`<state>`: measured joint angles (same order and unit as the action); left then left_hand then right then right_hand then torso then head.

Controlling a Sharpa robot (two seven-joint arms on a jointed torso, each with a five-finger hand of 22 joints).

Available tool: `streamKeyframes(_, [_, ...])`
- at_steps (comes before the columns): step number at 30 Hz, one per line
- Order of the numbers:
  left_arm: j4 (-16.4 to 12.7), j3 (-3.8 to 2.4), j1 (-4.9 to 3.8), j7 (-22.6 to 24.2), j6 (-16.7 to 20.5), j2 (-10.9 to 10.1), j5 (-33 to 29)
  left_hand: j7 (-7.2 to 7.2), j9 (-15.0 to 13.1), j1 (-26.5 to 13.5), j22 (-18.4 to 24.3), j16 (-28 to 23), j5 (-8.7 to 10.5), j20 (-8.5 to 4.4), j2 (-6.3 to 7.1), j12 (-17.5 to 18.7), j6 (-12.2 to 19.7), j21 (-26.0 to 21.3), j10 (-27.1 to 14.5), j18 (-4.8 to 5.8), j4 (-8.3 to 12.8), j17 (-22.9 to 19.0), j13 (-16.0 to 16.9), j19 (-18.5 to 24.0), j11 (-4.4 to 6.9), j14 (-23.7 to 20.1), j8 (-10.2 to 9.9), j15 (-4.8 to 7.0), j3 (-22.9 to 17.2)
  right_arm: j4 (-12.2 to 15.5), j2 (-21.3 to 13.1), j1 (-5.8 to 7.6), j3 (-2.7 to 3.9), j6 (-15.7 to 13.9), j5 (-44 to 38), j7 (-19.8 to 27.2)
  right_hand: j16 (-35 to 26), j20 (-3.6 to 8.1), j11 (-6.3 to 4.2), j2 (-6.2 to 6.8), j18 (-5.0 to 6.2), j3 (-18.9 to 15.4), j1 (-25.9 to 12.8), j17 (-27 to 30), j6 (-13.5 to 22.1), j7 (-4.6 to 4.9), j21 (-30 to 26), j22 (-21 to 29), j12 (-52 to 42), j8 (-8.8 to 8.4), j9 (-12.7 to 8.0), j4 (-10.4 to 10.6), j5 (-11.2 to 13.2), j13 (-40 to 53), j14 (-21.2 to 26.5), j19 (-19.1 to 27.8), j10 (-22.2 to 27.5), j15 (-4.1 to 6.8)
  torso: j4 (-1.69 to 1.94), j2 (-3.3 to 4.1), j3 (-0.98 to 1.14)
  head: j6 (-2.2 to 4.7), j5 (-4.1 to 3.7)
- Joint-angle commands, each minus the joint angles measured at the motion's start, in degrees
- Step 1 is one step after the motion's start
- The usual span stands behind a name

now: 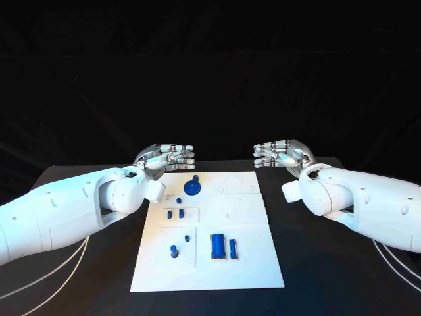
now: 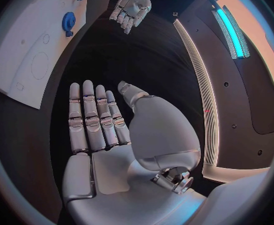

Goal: Assemble the parts on the task board

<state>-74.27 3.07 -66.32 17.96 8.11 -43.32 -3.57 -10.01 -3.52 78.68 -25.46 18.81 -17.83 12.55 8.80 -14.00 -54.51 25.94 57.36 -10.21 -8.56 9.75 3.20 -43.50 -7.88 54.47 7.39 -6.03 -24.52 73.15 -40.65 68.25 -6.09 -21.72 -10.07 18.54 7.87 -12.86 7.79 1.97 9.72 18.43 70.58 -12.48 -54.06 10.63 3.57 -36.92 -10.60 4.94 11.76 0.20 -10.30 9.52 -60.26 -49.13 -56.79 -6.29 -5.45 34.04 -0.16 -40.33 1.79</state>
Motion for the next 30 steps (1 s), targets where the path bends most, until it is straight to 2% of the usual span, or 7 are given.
streamKeyframes(1, [-0.4,-0.08,-0.07,-0.1,0.5,-0.2,0.2,3.25,3.5,-25.8,8.4,-6.3,5.84,-4.06,-2.87,4.6,17.8,-8.6,-18.7,3.68,2.8,-3.2,-3.2,14.2,2.57,-17.8,-2.5,1.95,8.0,0.7,-0.2,-0.23,0.12,-0.7,0.0,0.1,-2.7,4.19,-2.55,-1.97,-2.91,-6.0,-23.1,4.2,17.6,-3.46,-3.6,12.2,3.5,-4.94,-3.9,-0.2,3.4,-3.2,19.6,16.1,18.5,2.04,0.18,-0.02,-0.03,0.12,-0.10])
streamKeyframes(3, [-0.8,-0.15,0.09,0.2,1.4,-0.2,0.3,3.69,3.5,-29.1,9.5,-7.1,6.60,-4.58,-3.25,5.3,20.1,-9.7,-21.2,4.00,3.2,-3.6,-3.2,16.1,2.93,-20.2,-2.8,6.03,9.1,1.3,-0.3,-0.56,0.37,-1.6,0.4,0.6,-3.0,4.75,-2.86,-1.97,-2.92,-6.9,-26.2,4.8,20.0,-3.93,-3.6,13.8,4.0,-4.94,-4.4,-0.2,3.8,-3.7,22.2,18.2,20.9,6.29,0.59,-0.24,-0.02,0.58,-0.23])
streamKeyframes(15, [-7.7,-1.50,2.89,5.6,17.4,-0.7,1.8,10.01,3.5,-48.5,15.7,-11.7,10.99,-7.70,-8.80,8.7,33.5,-16.1,-35.3,5.84,8.6,-9.7,-3.2,26.8,7.88,-33.6,-7.4,6.03,15.1,12.2,-2.9,-5.86,4.40,-16.2,7.2,8.1,-7.9,7.92,-7.79,-1.97,-5.11,-11.4,-43.5,7.8,33.3,-6.55,-3.6,22.9,6.6,-4.94,-7.3,-0.2,10.3,-9.5,37.1,30.3,35.0,6.29,5.20,-2.73,0.15,5.68,-1.71])
streamKeyframes(16, [-8.4,-1.65,3.21,6.2,19.2,-0.8,2.0,10.01,3.5,-49.6,16.1,-11.9,11.25,-7.90,-8.80,8.9,34.3,-16.4,-36.2,5.84,8.6,-9.7,-3.2,27.4,7.88,-34.4,-7.4,6.03,15.4,13.1,-3.1,-6.26,4.70,-17.3,7.7,8.7,-7.9,8.10,-7.79,-1.97,-5.10,-11.7,-44.5,8.0,34.1,-10.63,-3.6,23.4,10.6,-4.94,-7.5,-0.2,10.3,-9.5,38.0,31.0,35.8,6.29,5.34,-2.80,0.16,5.82,-1.75])
streamKeyframes(20, [-11.4,-2.23,4.40,8.5,26.0,-1.0,2.6,10.01,3.5,-53.9,17.5,-13.0,12.22,-12.55,-8.80,9.6,37.3,-17.8,-39.3,10.21,8.6,-9.7,-3.2,29.8,7.88,-37.3,-7.4,6.03,16.7,15.6,-3.7,-7.48,5.63,-20.7,9.3,10.4,-7.9,8.82,-7.79,-1.97,-9.72,-12.6,-48.3,12.5,37.0,-10.63,-3.6,25.4,10.6,-4.94,-11.8,-0.2,10.3,-9.5,41.2,33.7,38.9,6.29,5.45,-2.86,0.16,5.95,-1.79])
streamKeyframes(21, [-12.0,-2.35,4.66,9.0,27.4,-1.1,2.8,10.01,3.5,-54.6,17.7,-13.1,12.37,-12.55,-8.80,9.7,37.8,-18.0,-39.8,10.21,8.6,-9.7,-3.2,30.2,7.88,-37.8,-7.4,6.03,16.9,16.0,-3.8,-7.68,5.78,-21.3,9.6,10.7,-7.9,12.86,-7.79,-1.97,-9.72,-12.8,-49.0,12.5,37.5,-10.63,-3.6,25.7,10.6,-4.94,-11.8,-0.2,10.3,-9.5,41.8,34.1,39.4,6.29,5.45,-2.86,0.16,5.95,-1.79])
streamKeyframes(30, [-15.5,-3.04,6.09,11.7,35.6,-1.4,3.5,10.01,3.5,-62.2,20.1,-18.8,17.83,-12.55,-8.80,14.0,43.1,-20.6,-45.3,10.21,8.6,-9.7,-3.2,34.3,7.88,-43.0,-7.4,6.03,19.3,16.8,-4.0,-8.09,6.09,-22.4,10.1,11.2,-7.9,12.86,-7.79,-1.97,-9.72,-18.4,-55.8,12.5,42.7,-10.63,-3.6,29.3,10.6,-4.94,-11.8,-0.2,10.3,-9.5,47.6,38.8,44.9,6.29,5.45,-2.86,0.16,5.95,-1.79])
